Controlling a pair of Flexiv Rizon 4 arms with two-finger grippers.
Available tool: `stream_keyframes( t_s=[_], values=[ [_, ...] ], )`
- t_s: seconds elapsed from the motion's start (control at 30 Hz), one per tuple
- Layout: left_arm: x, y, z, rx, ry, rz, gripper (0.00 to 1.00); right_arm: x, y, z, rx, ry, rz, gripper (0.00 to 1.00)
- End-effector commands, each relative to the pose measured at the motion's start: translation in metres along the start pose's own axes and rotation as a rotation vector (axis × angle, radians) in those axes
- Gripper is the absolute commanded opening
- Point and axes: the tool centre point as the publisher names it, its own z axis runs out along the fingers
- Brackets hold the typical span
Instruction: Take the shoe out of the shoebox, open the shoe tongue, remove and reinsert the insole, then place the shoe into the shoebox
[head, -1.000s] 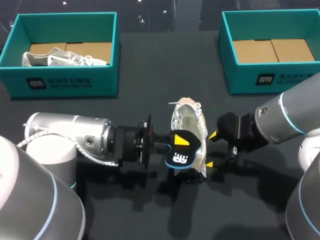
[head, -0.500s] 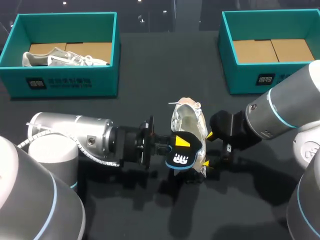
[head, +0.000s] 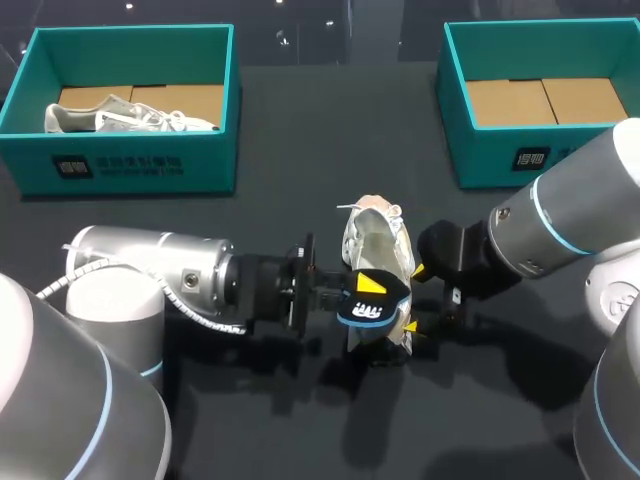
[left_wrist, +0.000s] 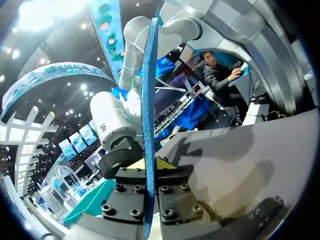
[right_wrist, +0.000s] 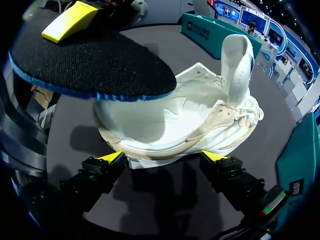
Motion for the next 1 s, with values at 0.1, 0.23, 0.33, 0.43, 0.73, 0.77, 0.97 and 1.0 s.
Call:
stream_keyframes(
  t_s=[0.1, 0.23, 0.33, 0.43, 0.73, 0.77, 0.97, 1.0],
  values=[
    [-0.0005, 0.0041, 0.0044, -0.004, 0.007, -0.011, 0.00, -0.0004, -0.0012, -0.0003, 0.013, 0.002, -0.016, 1.00],
    [-0.0005, 0.0057, 0.0044, -0.008, 0.004, -0.025, 0.00, -0.0018, -0.0024, -0.0031, 0.025, 0.006, -0.028, 1.00],
    [-0.0003, 0.0076, 0.0041, -0.010, -0.003, -0.043, 0.00, -0.0019, -0.0021, -0.0047, 0.035, 0.008, -0.043, 1.00],
    [-0.0007, 0.0083, 0.0035, -0.010, -0.005, -0.057, 0.00, -0.0018, -0.0011, -0.0054, 0.043, 0.010, -0.053, 1.00],
    [0.0006, 0.0084, 0.0045, -0.007, -0.005, -0.058, 0.00, -0.0019, -0.0007, -0.0056, 0.061, 0.020, -0.078, 1.00],
    [0.0023, 0.0083, 0.0052, -0.003, 0.001, -0.059, 0.00, -0.0020, -0.0007, -0.0056, 0.062, 0.020, -0.080, 1.00],
    [0.0074, 0.0088, 0.0084, 0.008, 0.016, -0.060, 0.00, -0.0029, -0.0010, -0.0041, 0.066, 0.024, -0.091, 1.00],
    [0.0080, 0.0092, 0.0088, 0.009, 0.018, -0.060, 0.00, -0.0030, -0.0012, -0.0035, 0.066, 0.026, -0.093, 1.00]
  ],
)
